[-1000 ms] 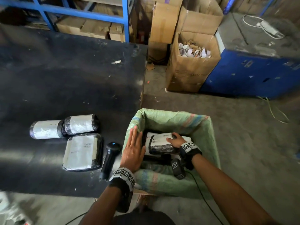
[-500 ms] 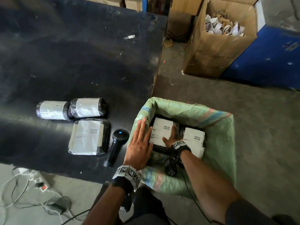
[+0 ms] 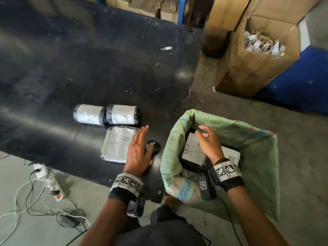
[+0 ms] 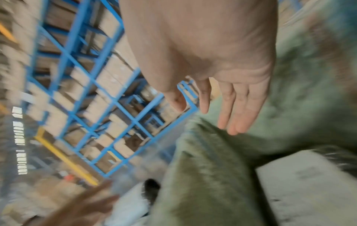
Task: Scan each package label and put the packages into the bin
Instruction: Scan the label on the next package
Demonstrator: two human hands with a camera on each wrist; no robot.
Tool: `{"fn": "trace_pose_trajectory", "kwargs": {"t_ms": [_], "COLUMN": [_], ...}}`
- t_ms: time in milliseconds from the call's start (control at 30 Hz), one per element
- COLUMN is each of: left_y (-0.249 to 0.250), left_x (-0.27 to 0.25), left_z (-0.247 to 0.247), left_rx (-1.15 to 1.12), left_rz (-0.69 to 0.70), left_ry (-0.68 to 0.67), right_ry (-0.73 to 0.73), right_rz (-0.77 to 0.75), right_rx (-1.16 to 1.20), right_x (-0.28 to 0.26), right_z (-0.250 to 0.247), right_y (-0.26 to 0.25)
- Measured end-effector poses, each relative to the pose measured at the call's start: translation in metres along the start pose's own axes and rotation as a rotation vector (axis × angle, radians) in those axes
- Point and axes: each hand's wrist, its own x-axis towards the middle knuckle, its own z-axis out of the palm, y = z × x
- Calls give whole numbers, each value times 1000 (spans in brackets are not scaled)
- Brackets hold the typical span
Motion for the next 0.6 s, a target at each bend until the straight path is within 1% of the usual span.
{"fn": "trace_pose_trajectory", "kwargs": {"t_ms": [33, 100, 167, 233, 300, 333, 400, 467, 533, 600], "left_y": [-15, -48, -79, -104, -120, -126, -137, -151, -159, -168], "left_x": [-1, -5, -10, -17, -23, -24, -24, -23, -23, -20], "left_z": [-13, -33, -48, -58, -64, -65, -67, -66, -66, -68], "left_rx": [41, 141, 207, 227, 228, 224, 200, 159, 115, 55], "left_rz": [-29, -115, -209, -249, -286, -317, -358, -372, -352, -336], "left_ry": [24, 37, 3, -39, -80, -104, -141, -169, -185, -199], "right_ry": [-3, -34, -115, -220, -315, -340, -342, -295, -247, -147], "right_rz": [-45, -90, -74, 8, 162, 232, 322, 381, 381, 315], "right_rx": [44, 150, 247, 267, 246, 216, 172, 146, 171, 190], "right_x": [-13, -36, -54, -68, -76, -79, -82, -82, -83, -78], "right_z": [6, 22, 46, 74, 102, 116, 141, 167, 182, 201], "right_y": [-12, -37, -56, -69, -76, -78, -72, -58, -49, -38]}}
